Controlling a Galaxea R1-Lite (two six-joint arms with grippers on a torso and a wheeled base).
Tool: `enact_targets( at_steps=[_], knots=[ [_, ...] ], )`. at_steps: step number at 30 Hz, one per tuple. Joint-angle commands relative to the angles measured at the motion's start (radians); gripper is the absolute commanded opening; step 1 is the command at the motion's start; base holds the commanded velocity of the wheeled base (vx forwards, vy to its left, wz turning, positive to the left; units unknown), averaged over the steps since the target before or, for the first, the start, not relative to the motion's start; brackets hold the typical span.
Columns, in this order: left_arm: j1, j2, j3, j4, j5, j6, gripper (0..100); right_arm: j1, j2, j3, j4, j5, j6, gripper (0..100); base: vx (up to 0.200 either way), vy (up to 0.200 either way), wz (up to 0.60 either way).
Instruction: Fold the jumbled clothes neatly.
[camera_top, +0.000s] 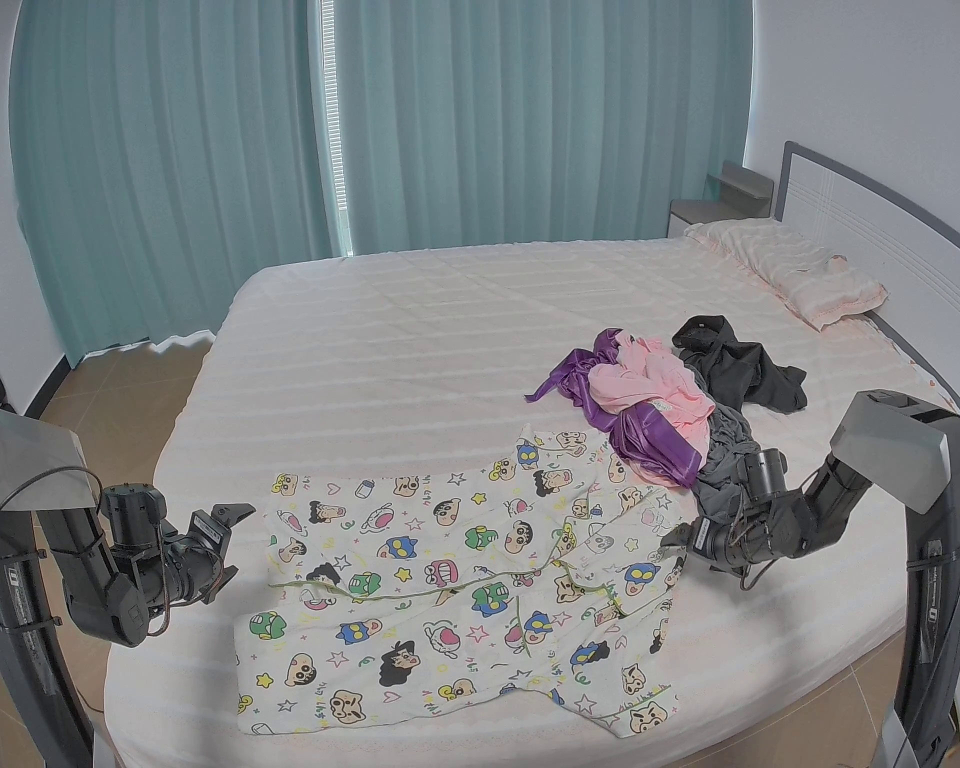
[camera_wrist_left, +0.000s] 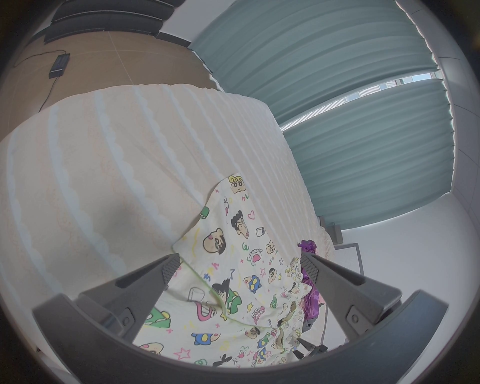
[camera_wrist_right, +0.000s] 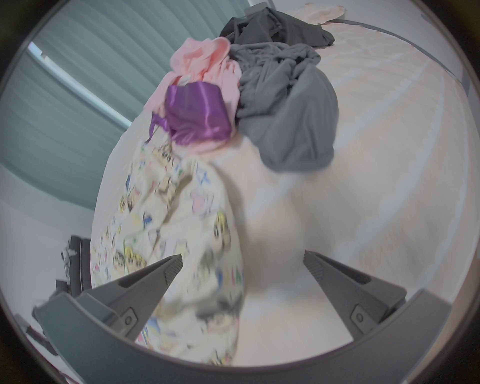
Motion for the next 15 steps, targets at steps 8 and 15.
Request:
enact_targets(
  at_steps=[8,15],
  knots=[
    [-0.006,-0.023,0.049,-0.002,-0.004,0.058,100,0.157,-0.108,0.373,-0.232,0.150,-0.264,100,-0.025,0.000,0.00],
    [0.002,-0.021,0.046,-0.002,-0.002,0.058,100,0.210,-0.087,0.353,-0.226,0.127,-0.284,100,0.000,0.000,0.00]
  ],
)
